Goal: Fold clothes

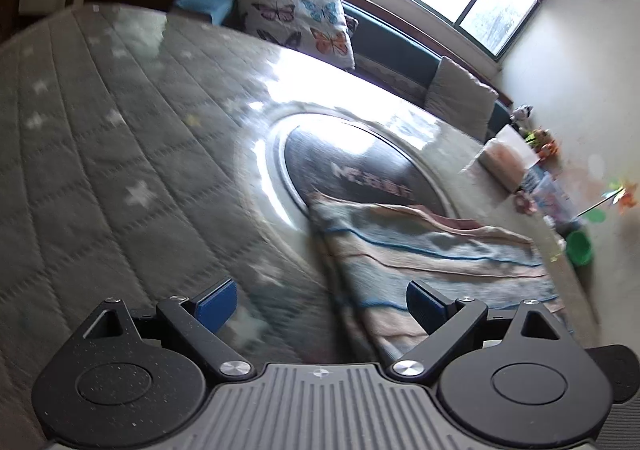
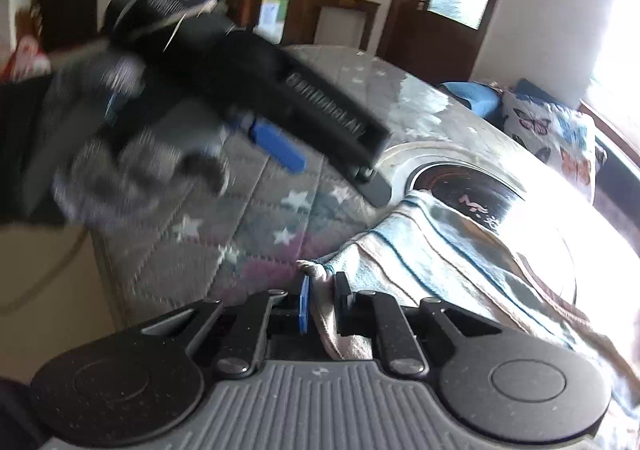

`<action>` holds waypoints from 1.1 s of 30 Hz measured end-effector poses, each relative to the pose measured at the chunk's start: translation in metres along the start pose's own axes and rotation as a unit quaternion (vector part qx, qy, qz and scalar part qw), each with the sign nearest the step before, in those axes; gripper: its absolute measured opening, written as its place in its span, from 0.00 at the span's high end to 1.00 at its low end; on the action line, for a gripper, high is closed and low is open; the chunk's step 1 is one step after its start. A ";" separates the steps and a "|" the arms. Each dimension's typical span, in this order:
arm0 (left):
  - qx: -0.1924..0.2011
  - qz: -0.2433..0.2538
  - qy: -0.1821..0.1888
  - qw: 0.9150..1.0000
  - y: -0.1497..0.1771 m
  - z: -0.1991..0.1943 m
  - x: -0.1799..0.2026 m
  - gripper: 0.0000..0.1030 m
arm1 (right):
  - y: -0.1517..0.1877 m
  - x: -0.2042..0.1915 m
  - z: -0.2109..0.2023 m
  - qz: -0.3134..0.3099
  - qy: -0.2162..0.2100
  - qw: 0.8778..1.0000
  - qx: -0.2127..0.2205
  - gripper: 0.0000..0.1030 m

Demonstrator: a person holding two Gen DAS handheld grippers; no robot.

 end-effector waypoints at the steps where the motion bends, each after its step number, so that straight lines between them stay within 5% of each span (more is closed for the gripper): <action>1: -0.005 -0.008 0.007 1.000 0.001 0.002 0.002 0.09 | -0.001 0.004 -0.004 0.012 -0.003 1.000 0.005 0.90; 6: -0.031 -0.047 0.045 0.997 0.003 0.014 0.014 0.11 | -0.002 0.021 -0.026 0.058 -0.004 0.998 0.033 0.90; 9: -0.045 -0.070 0.062 0.995 0.003 0.023 0.019 0.20 | 0.002 0.028 -0.038 0.078 -0.006 0.996 0.047 0.91; 12: -0.055 -0.090 0.073 0.992 0.005 0.032 0.022 0.43 | 0.010 0.030 -0.046 0.086 -0.012 0.995 0.054 0.91; 14: -0.062 -0.101 0.077 0.990 0.006 0.037 0.022 0.69 | 0.015 0.032 -0.049 0.090 -0.016 0.994 0.056 0.91; 17: -0.064 -0.109 0.070 0.989 0.008 0.041 0.023 0.83 | 0.021 0.035 -0.051 0.098 -0.020 0.993 0.059 0.90; 23: -0.061 -0.102 0.053 0.991 0.007 0.040 0.024 0.86 | 0.033 0.056 -0.056 0.119 -0.027 0.991 0.063 0.79; 33: -0.057 -0.092 0.032 0.994 0.007 0.042 0.027 0.86 | 0.071 0.102 -0.071 0.184 0.048 0.981 0.038 0.78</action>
Point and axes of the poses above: each gripper's, at about its wrist camera, not at the fingertips, and z roughly the way its jaws point, x to its right, y to its underside, the point moved 1 cm from there along z, roughly the way its jaws point, and after that the axes turned 3 degrees about y, right-handed, at the moved point
